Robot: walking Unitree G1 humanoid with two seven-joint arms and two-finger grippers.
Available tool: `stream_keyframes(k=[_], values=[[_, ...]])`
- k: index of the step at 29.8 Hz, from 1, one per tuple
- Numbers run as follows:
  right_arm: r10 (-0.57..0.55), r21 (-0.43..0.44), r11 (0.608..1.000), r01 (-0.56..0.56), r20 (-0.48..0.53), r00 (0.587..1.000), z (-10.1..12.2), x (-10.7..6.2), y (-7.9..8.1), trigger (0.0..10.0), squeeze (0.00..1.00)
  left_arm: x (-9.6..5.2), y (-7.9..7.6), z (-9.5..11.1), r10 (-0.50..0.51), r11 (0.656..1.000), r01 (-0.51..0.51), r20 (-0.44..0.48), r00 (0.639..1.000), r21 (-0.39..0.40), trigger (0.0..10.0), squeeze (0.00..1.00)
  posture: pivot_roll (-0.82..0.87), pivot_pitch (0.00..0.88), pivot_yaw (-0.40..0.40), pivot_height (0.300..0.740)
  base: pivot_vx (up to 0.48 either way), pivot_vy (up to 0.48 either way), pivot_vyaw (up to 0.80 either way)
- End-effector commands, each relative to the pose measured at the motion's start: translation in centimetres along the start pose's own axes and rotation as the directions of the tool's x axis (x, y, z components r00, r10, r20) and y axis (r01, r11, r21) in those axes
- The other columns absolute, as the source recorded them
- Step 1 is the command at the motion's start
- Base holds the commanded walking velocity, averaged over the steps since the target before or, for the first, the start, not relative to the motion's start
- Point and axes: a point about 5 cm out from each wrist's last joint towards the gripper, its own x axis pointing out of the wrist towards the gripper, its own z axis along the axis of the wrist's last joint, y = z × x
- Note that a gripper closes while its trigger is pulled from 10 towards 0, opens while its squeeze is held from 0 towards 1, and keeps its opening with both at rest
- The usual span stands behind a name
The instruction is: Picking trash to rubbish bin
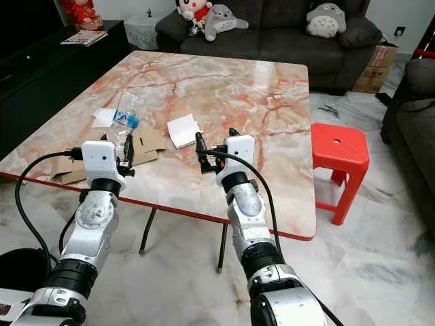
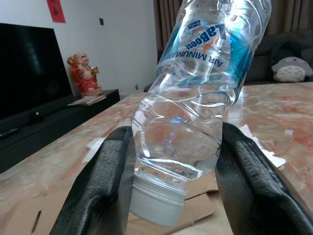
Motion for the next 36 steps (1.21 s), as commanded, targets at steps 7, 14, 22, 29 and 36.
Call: stream_keyframes(k=[7, 14, 22, 29, 36], values=[[0.014, 0.005, 1.000, -0.014, 0.003, 1.000, 0.06, 0.16, 0.42, 10.0, 0.00, 0.11, -0.23, 0.31, -0.014, 1.000, 0.014, 0.025, 1.000, -0.004, 10.0, 0.00, -0.03, 0.000, 0.031, 0.740, 0.000, 0.000, 0.00], [0.017, 0.003, 1.000, -0.017, 0.000, 1.000, 0.04, 0.18, 0.48, 10.0, 0.00, 0.14, -0.23, 0.34, -0.015, 1.000, 0.015, 0.025, 1.000, -0.004, 10.0, 0.00, -0.03, 0.000, 0.031, 0.740, 0.000, 0.000, 0.00], [0.018, 0.002, 1.000, -0.018, -0.001, 1.000, -0.05, 0.13, 0.59, 10.0, 0.00, 0.16, -0.23, 0.34, -0.018, 1.000, 0.018, 0.025, 1.000, -0.008, 10.0, 0.00, -0.03, 0.000, 0.033, 0.740, -0.161, 0.000, 0.00], [0.017, 0.008, 1.000, -0.017, -0.003, 1.000, -0.11, 0.07, 0.54, 10.0, 0.00, 0.10, -0.31, 0.31, -0.020, 1.000, 0.020, 0.024, 1.000, -0.011, 10.0, 0.00, -0.03, 0.000, 0.032, 0.740, -0.261, 0.000, 0.00], [0.018, 0.007, 1.000, -0.018, -0.004, 1.000, -0.13, 0.05, 0.51, 10.0, 0.00, 0.04, -0.34, 0.29, -0.018, 1.000, 0.019, 0.024, 1.000, -0.011, 10.0, 0.00, -0.03, 0.000, 0.031, 0.740, -0.256, 0.000, 0.00]])
